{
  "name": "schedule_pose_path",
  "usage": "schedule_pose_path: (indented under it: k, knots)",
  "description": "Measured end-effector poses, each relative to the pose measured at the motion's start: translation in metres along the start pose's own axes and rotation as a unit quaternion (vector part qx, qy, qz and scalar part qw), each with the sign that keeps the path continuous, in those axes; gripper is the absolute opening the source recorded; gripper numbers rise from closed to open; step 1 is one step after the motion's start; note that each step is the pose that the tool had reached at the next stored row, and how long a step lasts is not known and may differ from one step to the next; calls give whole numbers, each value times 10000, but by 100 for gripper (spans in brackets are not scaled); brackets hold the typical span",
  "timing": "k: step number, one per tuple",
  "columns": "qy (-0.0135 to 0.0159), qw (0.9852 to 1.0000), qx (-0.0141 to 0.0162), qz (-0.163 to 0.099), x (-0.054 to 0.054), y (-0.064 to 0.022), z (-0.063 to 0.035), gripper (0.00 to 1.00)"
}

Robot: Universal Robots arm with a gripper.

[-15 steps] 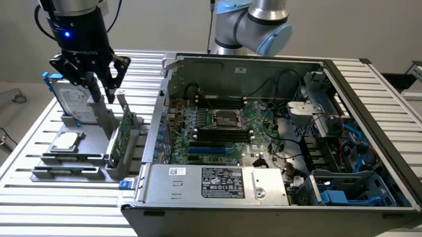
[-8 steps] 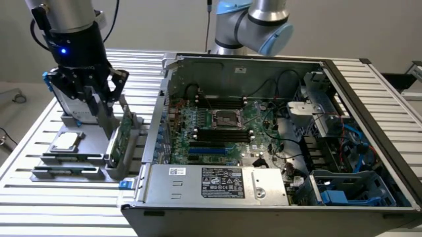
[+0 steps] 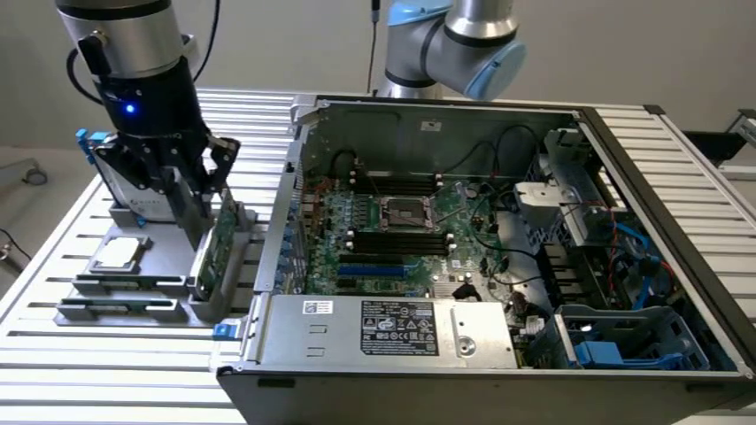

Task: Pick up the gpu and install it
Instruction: 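Pick up the gpu and move the gpu toward the slot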

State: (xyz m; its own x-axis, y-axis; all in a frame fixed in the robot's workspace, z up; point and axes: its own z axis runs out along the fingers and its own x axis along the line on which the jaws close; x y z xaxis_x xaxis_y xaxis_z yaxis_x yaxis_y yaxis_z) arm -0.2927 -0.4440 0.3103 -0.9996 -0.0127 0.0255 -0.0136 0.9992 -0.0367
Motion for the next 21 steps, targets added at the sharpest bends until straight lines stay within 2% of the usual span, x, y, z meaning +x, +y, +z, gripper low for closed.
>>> schedule_pose_path:
  k: [13,21]
  knots:
    - [1,10000,0,0,-16,25,234,36]
    - [-3,10000,0,0,11,79,378,36]
